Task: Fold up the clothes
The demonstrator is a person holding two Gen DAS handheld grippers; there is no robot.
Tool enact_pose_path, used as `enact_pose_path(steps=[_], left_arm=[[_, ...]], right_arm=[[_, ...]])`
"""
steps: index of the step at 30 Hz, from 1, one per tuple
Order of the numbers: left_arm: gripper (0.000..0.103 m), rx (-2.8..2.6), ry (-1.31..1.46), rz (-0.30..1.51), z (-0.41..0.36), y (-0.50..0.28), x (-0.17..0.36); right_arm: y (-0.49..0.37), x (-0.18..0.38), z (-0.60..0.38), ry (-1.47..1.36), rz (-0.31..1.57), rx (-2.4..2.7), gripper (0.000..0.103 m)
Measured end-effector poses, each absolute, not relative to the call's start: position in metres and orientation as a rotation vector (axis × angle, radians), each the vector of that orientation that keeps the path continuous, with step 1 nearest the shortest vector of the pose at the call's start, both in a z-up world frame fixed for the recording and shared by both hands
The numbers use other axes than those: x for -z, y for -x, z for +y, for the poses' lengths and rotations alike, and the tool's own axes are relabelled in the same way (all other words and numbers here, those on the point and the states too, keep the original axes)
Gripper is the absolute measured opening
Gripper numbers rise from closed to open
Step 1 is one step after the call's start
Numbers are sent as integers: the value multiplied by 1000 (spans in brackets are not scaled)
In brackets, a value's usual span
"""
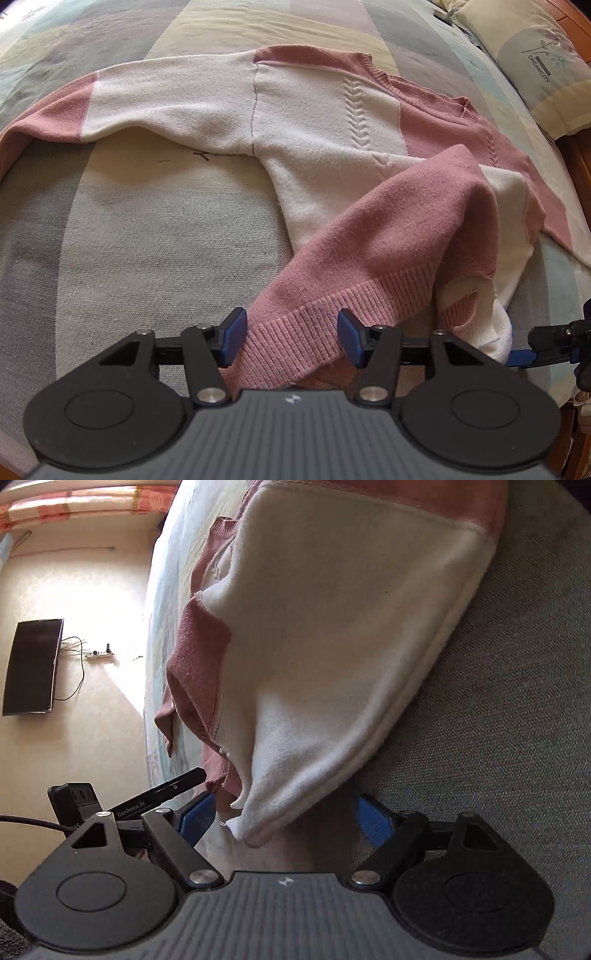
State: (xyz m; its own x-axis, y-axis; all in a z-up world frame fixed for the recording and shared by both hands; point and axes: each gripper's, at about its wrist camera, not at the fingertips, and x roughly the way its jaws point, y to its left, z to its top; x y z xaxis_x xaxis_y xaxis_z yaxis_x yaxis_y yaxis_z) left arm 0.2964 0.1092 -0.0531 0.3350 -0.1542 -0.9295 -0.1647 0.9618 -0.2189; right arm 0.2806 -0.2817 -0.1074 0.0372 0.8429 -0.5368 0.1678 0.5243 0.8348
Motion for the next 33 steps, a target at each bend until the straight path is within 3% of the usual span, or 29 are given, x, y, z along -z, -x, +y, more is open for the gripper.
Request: enact_pose_path(steps=[8, 11, 14, 15, 16, 22, 33], left_arm=[[54, -18, 326, 1237, 106, -301, 58], [54, -12, 316, 1240, 104, -301, 57], [54, -18, 331, 1239, 107, -302, 58], [54, -19, 333, 1238, 107, -302, 58], [54, -18, 330, 1238, 107, -302, 59], [54, -6, 305, 1246, 108, -302, 56], [54, 33, 251, 1287, 109, -288, 49]], right_arm=[[-277, 131, -253, -1171, 1349, -589, 87], [-275, 140, -255, -1293, 1290, -530, 82], [-262, 155, -267, -1391, 1274, -430, 46], [-258, 161, -268, -1413, 1277, -398, 27], [-255, 165, -268, -1426, 1276, -379, 18], [-260, 150, -253, -1341, 1313, -359, 18], [-255, 72, -298, -955, 1464, -339, 16]])
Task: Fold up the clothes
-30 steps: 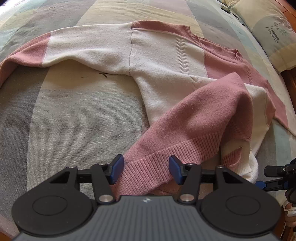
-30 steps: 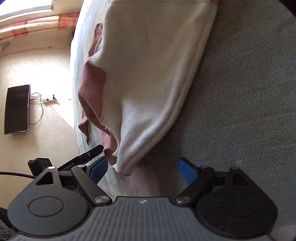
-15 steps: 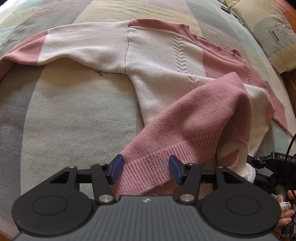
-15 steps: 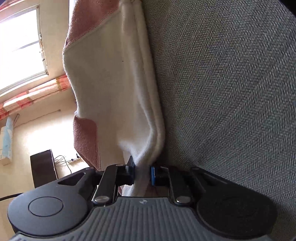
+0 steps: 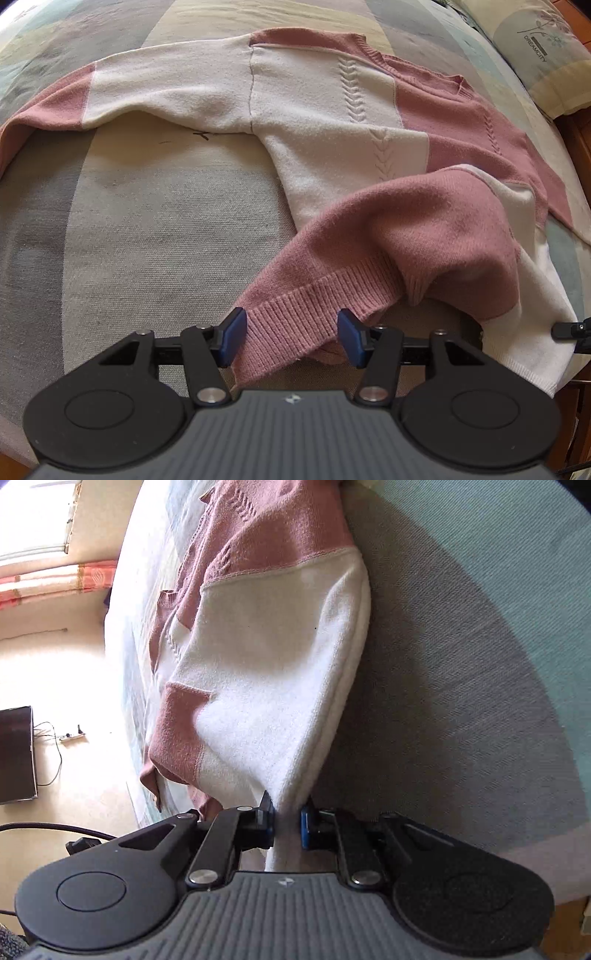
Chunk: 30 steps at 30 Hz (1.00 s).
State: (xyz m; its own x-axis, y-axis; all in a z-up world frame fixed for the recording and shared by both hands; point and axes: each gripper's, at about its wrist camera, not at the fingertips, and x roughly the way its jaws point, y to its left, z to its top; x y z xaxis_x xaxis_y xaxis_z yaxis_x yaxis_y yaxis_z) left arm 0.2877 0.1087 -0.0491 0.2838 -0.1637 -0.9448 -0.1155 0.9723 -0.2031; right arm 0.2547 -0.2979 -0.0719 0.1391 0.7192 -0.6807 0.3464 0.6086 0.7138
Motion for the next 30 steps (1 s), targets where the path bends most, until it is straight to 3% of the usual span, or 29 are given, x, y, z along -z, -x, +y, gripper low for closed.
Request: enact_pose_path(steps=[12, 25, 30], left_arm=[[54, 138, 248, 1331, 93, -276, 44], [54, 71, 315, 1389, 108, -254, 52], [54, -29, 433, 1384, 131, -242, 52]], right_arm=[[-261, 71, -317, -345, 1627, -137, 13], [-295, -4, -256, -68, 1221, -609, 24], [-322, -4, -175, 49, 1135, -877, 25]])
